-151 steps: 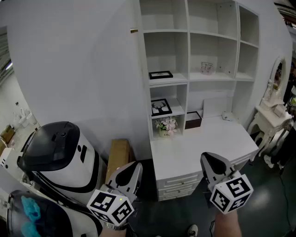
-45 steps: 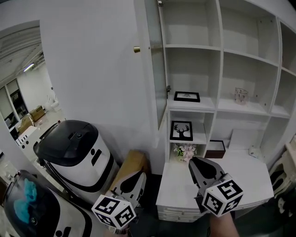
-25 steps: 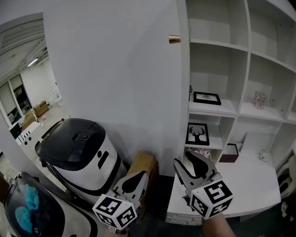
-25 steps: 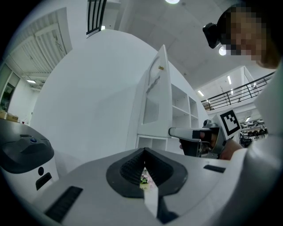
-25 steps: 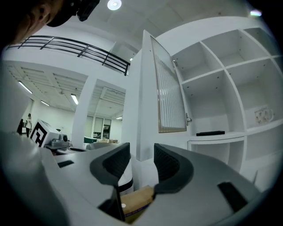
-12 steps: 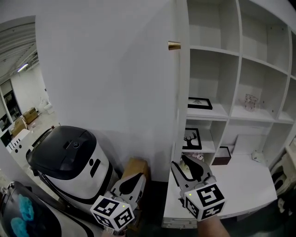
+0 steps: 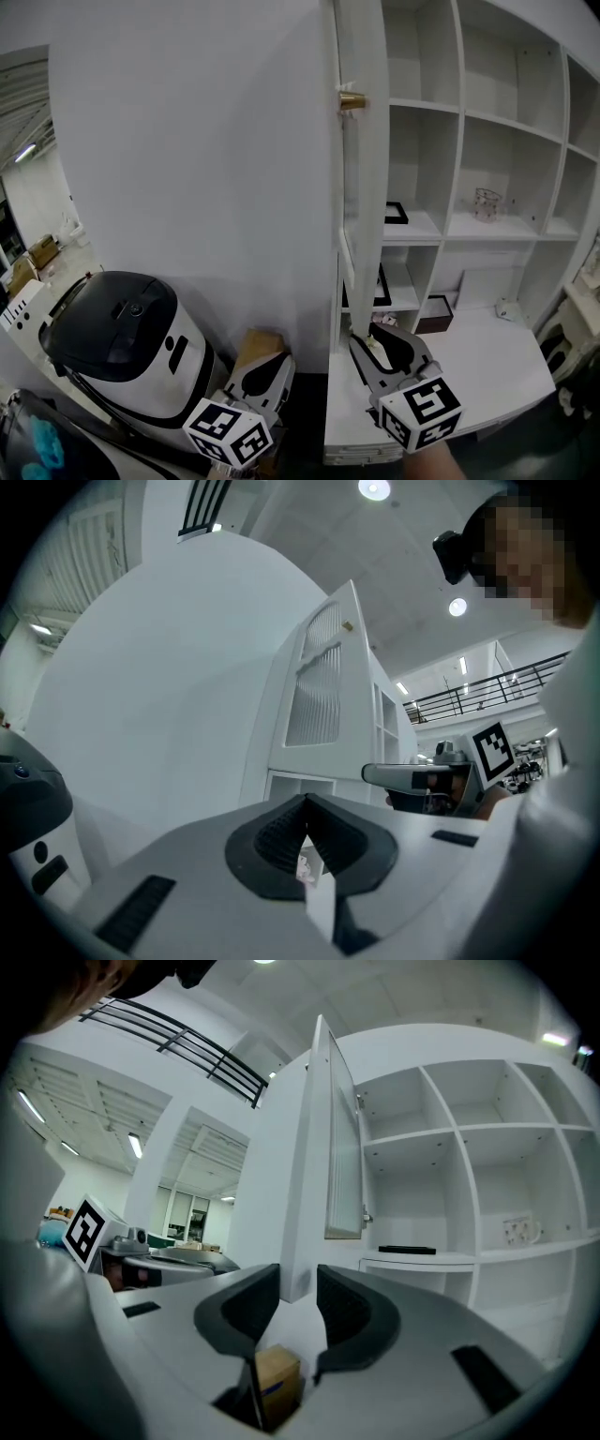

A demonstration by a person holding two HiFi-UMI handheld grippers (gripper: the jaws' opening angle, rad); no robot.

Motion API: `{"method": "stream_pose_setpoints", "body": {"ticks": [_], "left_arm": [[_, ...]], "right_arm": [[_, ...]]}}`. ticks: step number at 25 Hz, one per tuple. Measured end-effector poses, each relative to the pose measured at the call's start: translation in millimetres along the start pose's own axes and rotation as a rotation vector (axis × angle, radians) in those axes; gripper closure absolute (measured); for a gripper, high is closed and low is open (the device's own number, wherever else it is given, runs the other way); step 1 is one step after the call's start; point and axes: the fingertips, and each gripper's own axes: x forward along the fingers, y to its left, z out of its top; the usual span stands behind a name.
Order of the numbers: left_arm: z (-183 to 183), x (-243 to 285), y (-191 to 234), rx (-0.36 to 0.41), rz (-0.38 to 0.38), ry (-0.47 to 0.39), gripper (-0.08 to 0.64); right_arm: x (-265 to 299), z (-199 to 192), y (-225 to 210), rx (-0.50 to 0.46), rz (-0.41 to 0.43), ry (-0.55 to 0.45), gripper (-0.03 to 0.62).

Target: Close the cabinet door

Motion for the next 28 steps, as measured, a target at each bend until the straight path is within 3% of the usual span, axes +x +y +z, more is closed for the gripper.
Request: {"method": "stream_pose_setpoints", "body": {"ticks": [9,14,19,28], "left_arm": [[-5.1,16.0,-10.9,-0.007,-0.047,0.011,0.554],[-1.9,25.2,-17.7,0.007,-0.052,0.01,0.554],[2.6,42.0,-28.9,0.017,-0.037,0.002,0.554],[4.5,84.3,-57.7,0.021,-0.038,0.0,0.554]], "right_arm": [[-16.3,-4.7,-24.2,-0.028,-0.09,0.009,0.514],[-19.9,-5.8,-36.3,-0.016,-0.074,0.008,0.517],[-33.6,-14.6,-71.2,0.004,-0.098,0.021,0.523],[-38.4,-19.6,-124.9,0.068,-0.058,0.017,0.531]]}}
